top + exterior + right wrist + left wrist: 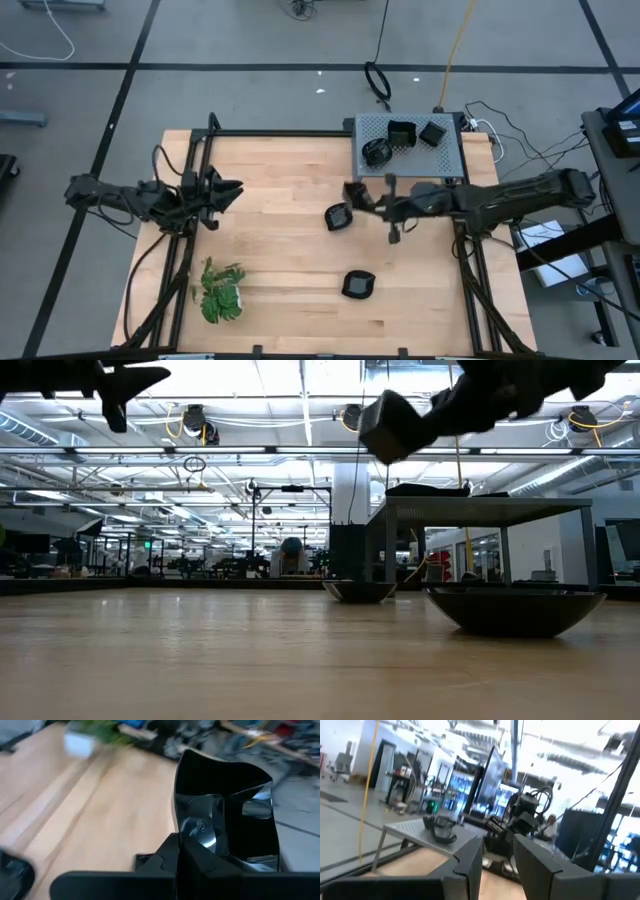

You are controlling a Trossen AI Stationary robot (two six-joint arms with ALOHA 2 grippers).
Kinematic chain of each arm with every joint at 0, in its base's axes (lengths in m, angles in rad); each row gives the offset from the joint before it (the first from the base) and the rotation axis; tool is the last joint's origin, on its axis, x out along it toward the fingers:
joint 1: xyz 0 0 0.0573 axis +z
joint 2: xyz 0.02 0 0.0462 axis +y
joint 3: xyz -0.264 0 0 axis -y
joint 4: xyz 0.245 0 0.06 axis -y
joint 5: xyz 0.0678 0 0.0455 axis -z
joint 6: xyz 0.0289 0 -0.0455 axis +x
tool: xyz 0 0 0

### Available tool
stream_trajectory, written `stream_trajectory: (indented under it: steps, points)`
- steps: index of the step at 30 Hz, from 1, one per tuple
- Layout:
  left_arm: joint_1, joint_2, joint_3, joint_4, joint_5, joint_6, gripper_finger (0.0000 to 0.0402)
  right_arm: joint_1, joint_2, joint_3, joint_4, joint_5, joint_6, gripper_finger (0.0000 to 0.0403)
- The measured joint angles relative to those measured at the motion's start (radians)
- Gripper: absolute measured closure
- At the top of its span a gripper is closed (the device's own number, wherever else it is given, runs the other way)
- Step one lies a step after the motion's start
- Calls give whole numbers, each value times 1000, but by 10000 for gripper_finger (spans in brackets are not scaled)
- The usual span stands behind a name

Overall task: Pick & Place Mini shaped plates
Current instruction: Stack the distorted square plate on the distorted square plates on the shelf

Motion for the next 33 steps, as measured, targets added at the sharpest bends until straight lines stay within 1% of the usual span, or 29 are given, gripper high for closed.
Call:
stream_trajectory:
  steps: [3,6,11,14,17,20,23,27,30,33]
  points:
    - [0,-5,-70,106,1,-4,286,-32,-79,0,-10,52,31,402]
    - [0,-2,-114,145,2,-23,286,-67,-145,0,-8,139,36,402]
    - [0,-2,-138,138,2,-34,286,-140,-223,0,-9,276,35,402]
    - [0,-2,-138,110,2,-26,286,-204,-250,0,-17,309,68,402]
    - [0,-2,-138,100,2,-26,286,-281,-254,30,-103,311,129,402]
    - [0,-2,-138,88,2,-35,286,-353,-240,91,-231,309,125,403]
    - [0,-2,-138,88,2,-30,286,-424,-210,158,-351,305,74,403]
    - [0,-2,-138,88,2,-31,286,-524,-161,222,-455,220,10,403]
    - [0,-2,-138,88,2,-30,286,-580,-126,242,-476,183,-88,403]
    - [0,-2,-138,87,2,-29,286,-624,-99,252,-471,179,-186,403]
